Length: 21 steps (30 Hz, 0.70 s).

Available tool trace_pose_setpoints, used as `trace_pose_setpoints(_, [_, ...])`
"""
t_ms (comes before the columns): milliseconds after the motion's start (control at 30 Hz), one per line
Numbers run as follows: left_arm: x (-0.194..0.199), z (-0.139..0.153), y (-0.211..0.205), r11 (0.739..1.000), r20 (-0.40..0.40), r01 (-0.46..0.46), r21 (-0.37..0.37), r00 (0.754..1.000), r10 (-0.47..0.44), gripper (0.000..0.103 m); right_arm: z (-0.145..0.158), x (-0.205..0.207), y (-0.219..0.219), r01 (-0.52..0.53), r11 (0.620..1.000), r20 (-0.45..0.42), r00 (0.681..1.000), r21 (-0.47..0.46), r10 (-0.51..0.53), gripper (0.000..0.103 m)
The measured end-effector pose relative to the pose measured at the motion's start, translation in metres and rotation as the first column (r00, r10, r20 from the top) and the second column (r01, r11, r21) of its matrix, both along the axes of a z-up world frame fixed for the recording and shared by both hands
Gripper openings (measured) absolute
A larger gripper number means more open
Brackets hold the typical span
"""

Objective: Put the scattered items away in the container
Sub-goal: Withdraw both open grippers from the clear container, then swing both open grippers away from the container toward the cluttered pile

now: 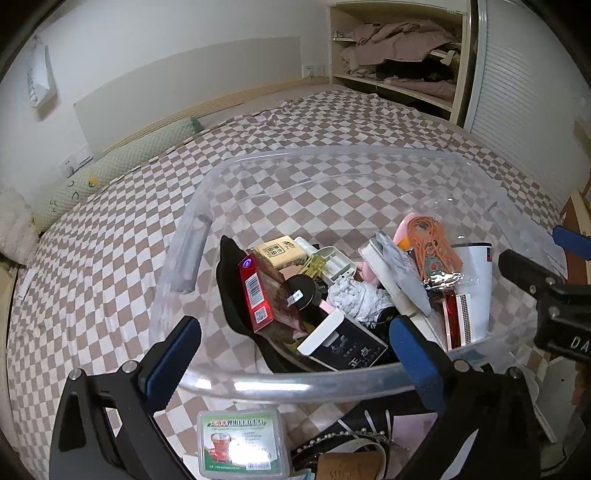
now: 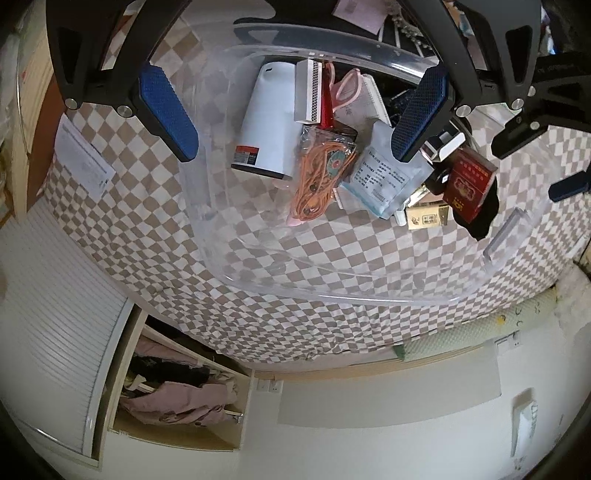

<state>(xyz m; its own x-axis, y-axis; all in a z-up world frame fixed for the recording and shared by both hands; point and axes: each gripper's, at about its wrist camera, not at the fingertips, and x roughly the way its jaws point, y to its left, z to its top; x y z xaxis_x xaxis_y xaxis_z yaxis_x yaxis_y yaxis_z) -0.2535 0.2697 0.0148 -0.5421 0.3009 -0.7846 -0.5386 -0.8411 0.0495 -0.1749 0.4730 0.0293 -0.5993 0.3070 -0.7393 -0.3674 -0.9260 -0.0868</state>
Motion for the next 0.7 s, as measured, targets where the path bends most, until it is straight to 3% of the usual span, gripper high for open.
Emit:
trace_pose_setpoints(200, [0.008,0.009,-0.017,0.999,-0.003,-0.042,0.021,0.999,0.042,0.103,0.008,0.006,-0.008,-0.015,1.0,-0.022,1.0,-0.004,0.015,0.103])
trace_pose_setpoints(500, [0.029,0.042,-0.059,0.982,-0.057,-0.109,0.156,0.991,0.119,0.103,0.027,0.018,-0.027,-0.053,0.999,-0.087,0.995,-0.011,0.052,0.103])
trace_pose_setpoints(700, [0.039,0.05,-0.086,0.972,-0.073,-0.182,0.148,0.978,0.195,0.103,0.033,0.02,-0.033,-0.09,0.994,-0.118,0.99,-0.056,0.083,0.103])
